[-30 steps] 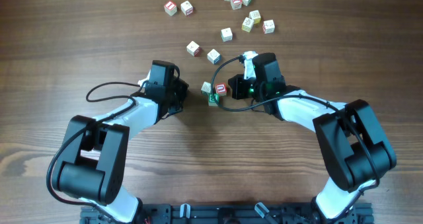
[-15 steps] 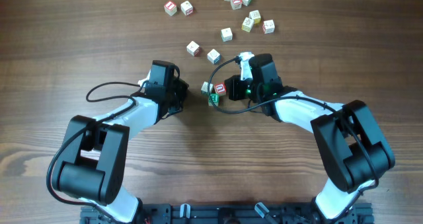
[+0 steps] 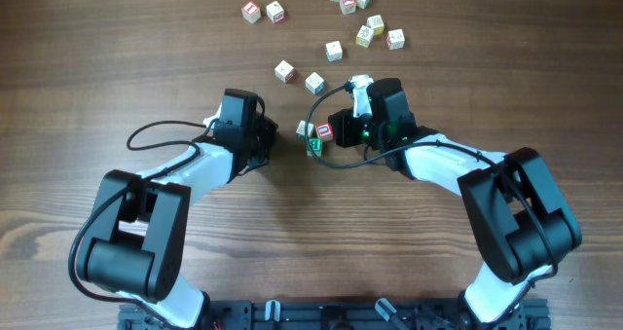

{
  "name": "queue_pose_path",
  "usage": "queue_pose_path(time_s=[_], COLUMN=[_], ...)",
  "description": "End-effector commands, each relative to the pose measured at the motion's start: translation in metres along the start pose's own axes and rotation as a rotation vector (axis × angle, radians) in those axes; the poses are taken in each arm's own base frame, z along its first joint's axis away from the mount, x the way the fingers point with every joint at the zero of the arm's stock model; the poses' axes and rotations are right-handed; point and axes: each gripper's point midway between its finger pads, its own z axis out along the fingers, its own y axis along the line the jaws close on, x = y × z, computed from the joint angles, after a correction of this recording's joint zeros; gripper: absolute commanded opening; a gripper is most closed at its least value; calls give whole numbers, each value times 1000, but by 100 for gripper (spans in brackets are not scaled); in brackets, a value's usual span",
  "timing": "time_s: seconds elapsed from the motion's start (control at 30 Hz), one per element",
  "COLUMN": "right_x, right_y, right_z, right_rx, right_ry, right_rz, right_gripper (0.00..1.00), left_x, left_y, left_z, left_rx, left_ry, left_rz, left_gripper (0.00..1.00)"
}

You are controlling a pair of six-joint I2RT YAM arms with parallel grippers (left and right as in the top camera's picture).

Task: Form a circle

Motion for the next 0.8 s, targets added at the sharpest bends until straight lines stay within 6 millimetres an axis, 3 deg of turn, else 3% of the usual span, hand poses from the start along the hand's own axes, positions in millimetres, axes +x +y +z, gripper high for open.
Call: queue_pose_path(time_s=[0.0, 0.47, 0.77], right_x=[4, 7, 10], right_y=[3, 7, -2], right_z=[4, 6, 10], right_rx=[-21, -57, -20], right_ry=[14, 24, 26], right_rz=[-17, -21, -3], right_gripper=[5, 5, 5], left_x=[5, 5, 5], left_y=[67, 67, 67], left_z=[17, 17, 17], left_rx=[-198, -198, -198], left_ry=[-20, -20, -20], left_rz=[-7, -7, -7], left_gripper=[13, 14, 13])
